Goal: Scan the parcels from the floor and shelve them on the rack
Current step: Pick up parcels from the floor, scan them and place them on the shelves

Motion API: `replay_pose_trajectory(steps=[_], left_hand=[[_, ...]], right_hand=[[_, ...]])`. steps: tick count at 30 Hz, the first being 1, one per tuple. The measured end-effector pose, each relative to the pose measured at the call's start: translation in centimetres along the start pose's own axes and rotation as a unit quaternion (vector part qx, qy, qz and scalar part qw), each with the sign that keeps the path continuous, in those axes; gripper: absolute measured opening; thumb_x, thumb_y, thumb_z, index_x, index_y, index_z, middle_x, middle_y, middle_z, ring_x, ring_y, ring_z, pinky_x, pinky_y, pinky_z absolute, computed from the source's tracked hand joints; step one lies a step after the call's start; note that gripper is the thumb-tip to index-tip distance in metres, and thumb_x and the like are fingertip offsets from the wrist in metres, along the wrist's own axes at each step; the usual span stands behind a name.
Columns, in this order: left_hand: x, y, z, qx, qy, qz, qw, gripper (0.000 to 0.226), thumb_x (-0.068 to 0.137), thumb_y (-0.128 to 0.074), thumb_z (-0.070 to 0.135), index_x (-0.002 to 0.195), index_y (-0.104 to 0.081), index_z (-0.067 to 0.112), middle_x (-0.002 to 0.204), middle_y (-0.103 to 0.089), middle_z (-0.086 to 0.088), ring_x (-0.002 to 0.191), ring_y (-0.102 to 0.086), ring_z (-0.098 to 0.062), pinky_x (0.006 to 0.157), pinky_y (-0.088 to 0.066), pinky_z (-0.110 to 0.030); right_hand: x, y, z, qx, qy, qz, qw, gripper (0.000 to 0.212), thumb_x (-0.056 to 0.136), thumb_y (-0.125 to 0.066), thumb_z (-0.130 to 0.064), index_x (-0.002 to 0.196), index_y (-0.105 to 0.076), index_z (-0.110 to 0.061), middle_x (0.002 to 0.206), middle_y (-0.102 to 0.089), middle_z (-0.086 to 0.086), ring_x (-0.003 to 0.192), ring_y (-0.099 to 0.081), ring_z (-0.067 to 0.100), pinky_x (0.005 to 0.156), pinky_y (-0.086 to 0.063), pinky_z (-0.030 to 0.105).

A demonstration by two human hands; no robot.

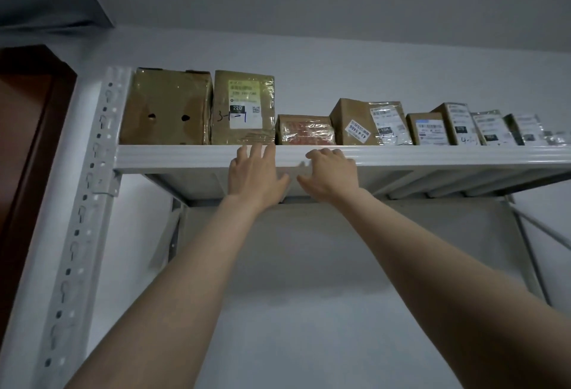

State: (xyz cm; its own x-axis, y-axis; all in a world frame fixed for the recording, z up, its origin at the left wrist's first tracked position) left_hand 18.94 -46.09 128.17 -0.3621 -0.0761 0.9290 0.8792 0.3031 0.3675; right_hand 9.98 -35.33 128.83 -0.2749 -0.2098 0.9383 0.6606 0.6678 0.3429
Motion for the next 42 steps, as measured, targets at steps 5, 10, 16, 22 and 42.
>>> replay_pose_trajectory(steps=[5,10,16,22,42], left_hand=[[-5.5,-2.5,1.8,-0.092,-0.013,0.05,0.994,0.054,0.096,-0.057,0.04,0.139,-0.048,0.008,0.141,-0.05,-0.012,0.131,-0.04,-0.033,0.105,-0.037,-0.043],[-20.0,-11.9,3.2,-0.16,0.01,-0.078,0.984,0.051,0.097,-0.057,0.036,0.139,-0.049,0.008,0.14,-0.051,-0.012,0.129,-0.042,-0.032,0.103,-0.036,-0.04],[-40.2,-21.6,5.3,-0.224,0.058,-0.255,0.939,0.047,0.093,-0.059,0.021,0.138,-0.051,0.008,0.142,-0.05,-0.01,0.133,-0.039,-0.029,0.107,-0.038,-0.038],[-57.8,-27.2,7.7,-0.235,0.065,-0.395,0.886,0.026,0.094,-0.062,0.022,0.115,-0.061,0.007,0.115,-0.06,-0.01,0.111,-0.05,-0.03,0.088,-0.042,-0.037],[-76.9,-50.5,23.0,-0.152,0.046,-0.717,0.679,0.068,0.095,-0.055,0.054,0.154,-0.035,0.026,0.16,-0.03,-0.009,0.143,-0.031,-0.037,0.113,-0.036,-0.047]], right_hand=[[-6.0,-0.6,0.5,0.079,0.014,0.124,0.989,0.047,0.085,-0.06,-0.032,0.129,-0.058,-0.015,0.129,-0.059,0.006,0.125,-0.047,0.029,0.095,-0.039,0.042],[-20.5,-7.8,2.5,0.171,-0.036,0.098,0.98,0.038,0.078,-0.057,-0.022,0.113,-0.062,-0.011,0.114,-0.064,0.006,0.108,-0.054,0.03,0.086,-0.042,0.04],[-41.8,-16.5,4.9,0.205,-0.135,-0.033,0.969,0.03,0.077,-0.055,-0.019,0.104,-0.062,-0.008,0.105,-0.064,0.006,0.096,-0.056,0.029,0.078,-0.045,0.042],[-60.3,-20.2,9.0,0.171,-0.218,-0.172,0.945,0.021,0.08,-0.048,-0.019,0.092,-0.058,-0.006,0.092,-0.058,0.01,0.085,-0.054,0.03,0.067,-0.043,0.037],[-89.8,-30.1,34.9,-0.041,-0.575,-0.449,0.683,0.077,0.085,-0.07,-0.04,0.149,-0.034,-0.016,0.163,-0.01,0.017,0.146,-0.021,0.04,0.114,-0.028,0.045]])
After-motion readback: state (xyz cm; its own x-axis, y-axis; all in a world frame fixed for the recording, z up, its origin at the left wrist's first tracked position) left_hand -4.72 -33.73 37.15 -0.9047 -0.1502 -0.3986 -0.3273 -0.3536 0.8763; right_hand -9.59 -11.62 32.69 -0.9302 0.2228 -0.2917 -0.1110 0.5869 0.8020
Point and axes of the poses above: each hand's wrist, its own x-axis towards the middle knuckle, its own y-axis out of the back of the hand, z = x × y, the point moved 8 cm from there along x, towards the middle knuckle
